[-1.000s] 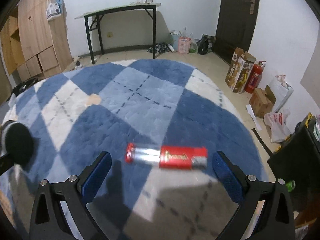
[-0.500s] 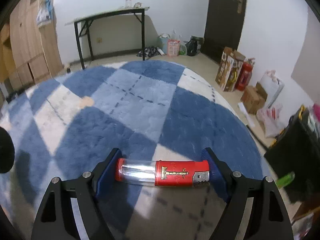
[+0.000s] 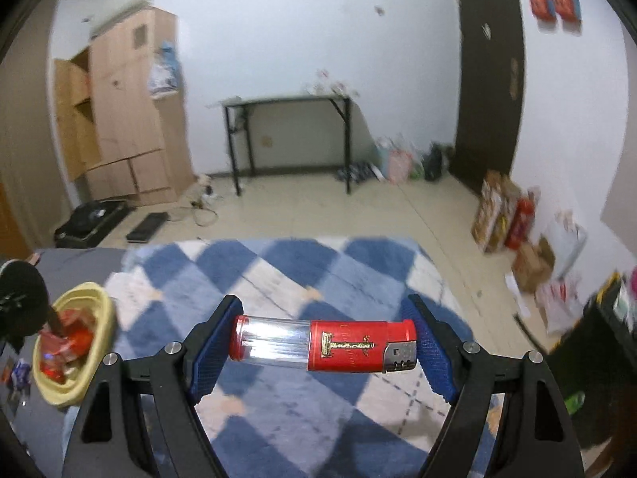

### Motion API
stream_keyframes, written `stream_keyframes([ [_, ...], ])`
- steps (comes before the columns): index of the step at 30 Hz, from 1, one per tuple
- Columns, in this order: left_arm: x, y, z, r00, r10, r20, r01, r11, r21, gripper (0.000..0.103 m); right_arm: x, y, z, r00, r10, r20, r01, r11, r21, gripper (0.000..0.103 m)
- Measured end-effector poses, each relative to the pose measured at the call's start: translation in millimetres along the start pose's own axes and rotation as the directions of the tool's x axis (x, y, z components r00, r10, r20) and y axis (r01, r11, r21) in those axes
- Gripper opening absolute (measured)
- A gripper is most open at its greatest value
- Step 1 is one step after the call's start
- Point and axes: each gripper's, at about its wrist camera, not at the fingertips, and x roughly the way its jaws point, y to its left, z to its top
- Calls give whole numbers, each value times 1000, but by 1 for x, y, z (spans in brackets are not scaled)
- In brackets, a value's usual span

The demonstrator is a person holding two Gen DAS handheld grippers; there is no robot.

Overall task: Organize rigid objects
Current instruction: 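Grasp the black foam roller with left tool while right tool grasps the red lighter, then carry roller and lighter into the yellow basin and release them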

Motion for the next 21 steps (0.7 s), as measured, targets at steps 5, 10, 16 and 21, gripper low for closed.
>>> stream_keyframes([
  [5, -24, 45, -4, 999, 38, 2, -37, 997, -70, 51, -50, 50, 6, 998, 51, 46, -47, 995, -91, 82],
  [10, -32, 92, -11, 996, 91, -6, -91, 989, -114, 51, -71, 103, -1, 989, 144, 42, -137, 980, -142, 82],
  [16, -12, 155, -30, 989, 140, -49, -146, 977, -155, 51, -47, 172, -16, 962, 268, -56, -274, 937, -215, 82],
  [21, 28, 205, -56, 982, 137, -129, -159, 970, -184, 51, -16, 237, -26, 923, 365, -121, -385, 864, -325, 82],
])
